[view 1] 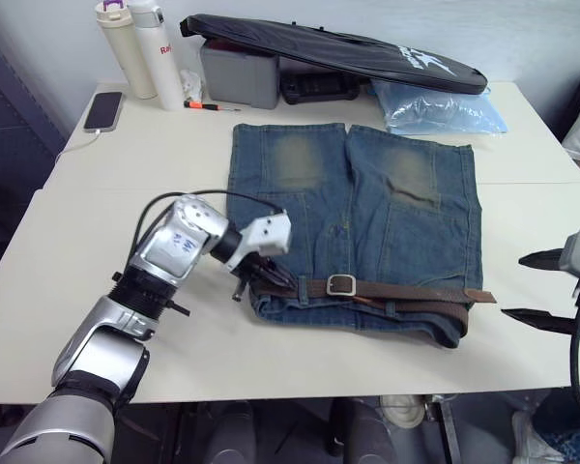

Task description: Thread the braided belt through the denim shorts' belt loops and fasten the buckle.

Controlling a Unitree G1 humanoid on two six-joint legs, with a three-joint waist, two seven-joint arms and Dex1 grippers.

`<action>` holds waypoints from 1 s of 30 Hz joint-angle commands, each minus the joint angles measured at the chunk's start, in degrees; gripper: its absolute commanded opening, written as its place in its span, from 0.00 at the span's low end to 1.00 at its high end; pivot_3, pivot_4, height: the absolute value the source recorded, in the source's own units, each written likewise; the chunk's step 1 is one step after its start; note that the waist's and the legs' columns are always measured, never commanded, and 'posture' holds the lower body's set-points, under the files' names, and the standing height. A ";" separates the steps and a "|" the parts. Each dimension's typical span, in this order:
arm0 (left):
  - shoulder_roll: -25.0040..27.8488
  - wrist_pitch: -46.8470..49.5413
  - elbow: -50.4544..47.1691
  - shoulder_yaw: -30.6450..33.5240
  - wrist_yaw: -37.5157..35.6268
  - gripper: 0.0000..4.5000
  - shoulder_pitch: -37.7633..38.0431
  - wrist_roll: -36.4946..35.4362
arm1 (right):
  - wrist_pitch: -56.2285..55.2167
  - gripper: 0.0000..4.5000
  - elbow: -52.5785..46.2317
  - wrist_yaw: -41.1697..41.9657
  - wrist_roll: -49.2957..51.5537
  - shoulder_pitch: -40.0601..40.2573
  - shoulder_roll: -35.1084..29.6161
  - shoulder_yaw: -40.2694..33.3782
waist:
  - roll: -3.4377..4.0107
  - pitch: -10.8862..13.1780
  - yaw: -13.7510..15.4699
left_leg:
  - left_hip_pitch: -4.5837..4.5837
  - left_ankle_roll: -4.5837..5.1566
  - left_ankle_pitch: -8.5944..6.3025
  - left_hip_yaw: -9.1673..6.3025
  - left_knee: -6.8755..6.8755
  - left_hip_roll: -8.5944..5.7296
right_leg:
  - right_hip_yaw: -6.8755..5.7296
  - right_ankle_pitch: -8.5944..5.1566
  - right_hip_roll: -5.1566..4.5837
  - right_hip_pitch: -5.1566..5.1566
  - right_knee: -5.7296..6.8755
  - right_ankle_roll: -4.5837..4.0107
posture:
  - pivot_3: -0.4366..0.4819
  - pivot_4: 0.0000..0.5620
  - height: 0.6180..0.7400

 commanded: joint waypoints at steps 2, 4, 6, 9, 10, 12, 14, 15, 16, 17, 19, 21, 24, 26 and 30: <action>7.66 16.74 -9.28 14.50 -0.29 0.15 -0.49 -12.45 | 6.29 1.00 5.47 -8.26 6.12 -5.08 8.55 -2.25 | -0.02 0.01 -0.12 | 0.00 0.00 0.00 -0.02 -0.01 0.00 | -0.01 0.00 0.00 -0.01 0.01 0.00 | 0.48 0.27 1.00; 9.26 20.34 -10.92 16.85 0.60 0.31 0.37 -15.29 | 7.09 1.00 6.51 -9.71 6.75 -5.75 9.71 -2.40 | 0.07 -0.03 -0.20 | 0.01 0.00 0.00 0.02 -0.03 0.00 | 0.01 0.00 0.00 -0.03 0.02 0.00 | 0.48 0.27 1.00; 11.44 23.35 -11.89 19.95 2.29 0.52 2.30 -17.23 | 3.85 1.00 8.85 -12.18 5.14 -6.39 11.39 -2.00 | 0.18 -0.07 -0.19 | 0.04 0.00 0.00 0.09 -0.05 0.00 | 0.05 0.00 0.00 -0.03 0.03 0.01 | 0.48 0.27 1.00; 10.48 23.84 -14.34 31.61 11.23 0.78 8.25 -20.20 | 2.17 1.00 12.70 -14.16 5.81 -6.91 14.34 -2.00 | 0.16 -0.06 -0.21 | 0.16 0.00 0.00 0.14 -0.07 0.00 | 0.13 0.00 0.01 -0.01 0.10 0.01 | 0.48 0.27 1.00; 10.31 23.00 -15.67 33.75 13.44 0.88 10.59 -20.39 | 1.06 1.00 13.83 -14.81 5.66 -7.13 15.06 -1.82 | 0.12 -0.04 -0.25 | 0.17 0.00 0.00 0.13 -0.07 0.00 | 0.14 0.00 0.01 -0.01 0.11 0.01 | 0.48 0.27 1.00; 9.52 23.06 -18.41 36.61 17.06 0.99 14.47 -21.49 | -0.68 1.00 15.22 -16.30 5.35 -7.76 16.19 -1.44 | 0.11 -0.03 -0.19 | 0.15 0.00 0.00 0.14 -0.08 0.00 | 0.15 0.00 0.01 -0.03 0.11 0.01 | 0.48 0.27 1.00; 7.81 23.80 -21.39 40.18 20.79 0.99 18.91 -23.39 | -1.68 1.00 16.30 -17.57 5.41 -8.35 17.23 -1.05 | 0.12 -0.04 -0.21 | 0.15 0.00 0.00 0.18 -0.08 0.00 | 0.16 0.01 0.01 -0.02 0.06 0.02 | 0.48 0.27 1.00; 7.14 23.83 -22.64 41.60 22.21 0.99 20.90 -24.24 | -2.03 1.00 16.61 -17.98 5.50 -8.45 17.56 -0.84 | 0.12 -0.04 -0.17 | 0.15 0.00 -0.01 0.20 -0.08 0.00 | 0.19 0.01 0.00 -0.02 0.07 0.03 | 0.48 0.27 1.00; 6.30 23.86 -23.70 43.21 24.02 0.99 22.82 -24.90 | -1.82 1.00 16.70 -18.14 6.03 -8.46 17.87 -0.77 | 0.12 -0.04 -0.20 | 0.17 0.00 -0.01 0.21 -0.08 0.00 | 0.23 0.01 0.00 -0.02 0.08 0.03 | 0.48 0.27 1.00; 5.34 24.49 -24.93 44.78 26.01 0.99 24.72 -25.85 | -1.92 1.00 16.90 -18.43 6.45 -8.58 18.26 -0.70 | 0.12 -0.04 -0.20 | 0.17 0.00 -0.01 0.21 -0.08 0.00 | 0.22 0.01 0.01 -0.02 0.09 0.03 | 0.48 0.27 1.00; 4.16 23.06 -26.91 46.17 29.62 0.99 28.30 -25.35 | -1.60 1.00 16.32 -19.00 7.24 -8.56 18.96 -0.34 | 0.12 -0.04 -0.25 | 0.21 -0.01 -0.01 0.22 -0.10 0.00 | 0.24 0.01 0.01 -0.02 0.08 0.03 | 0.48 0.27 1.00; 2.78 20.29 -28.98 46.27 33.76 0.99 32.31 -23.26 | -1.23 1.00 15.33 -19.36 7.86 -8.24 19.55 0.32 | 0.14 -0.05 -0.31 | 0.21 -0.01 -0.02 0.23 -0.10 0.00 | 0.25 0.01 0.01 -0.02 0.07 0.03 | 0.48 0.27 1.00; 1.25 19.04 -30.47 45.60 38.56 0.99 35.71 -22.83 | -1.95 1.00 14.06 -20.70 7.86 -7.88 20.39 1.46 | 0.13 -0.04 -0.17 | 0.26 -0.02 -0.04 0.28 -0.13 0.00 | 0.30 0.01 0.01 -0.02 0.07 0.03 | 0.48 0.27 1.00; 1.64 17.72 -30.90 44.00 39.68 0.99 37.01 -22.09 | -2.30 1.00 12.80 -22.24 7.66 -7.84 21.21 2.30 | 0.13 -0.04 -0.11 | 0.24 -0.02 -0.04 0.26 -0.11 0.00 | 0.29 0.01 0.01 -0.02 0.08 0.03 | 0.48 0.27 1.00; 1.90 16.89 -30.50 43.20 41.29 0.99 36.83 -22.19 | -1.67 1.00 10.64 -24.10 8.58 -7.63 22.67 3.42 | 0.13 -0.05 -0.14 | 0.25 -0.03 -0.04 0.27 -0.12 0.00 | 0.30 0.01 0.01 -0.02 0.07 0.02 | 0.48 0.27 1.00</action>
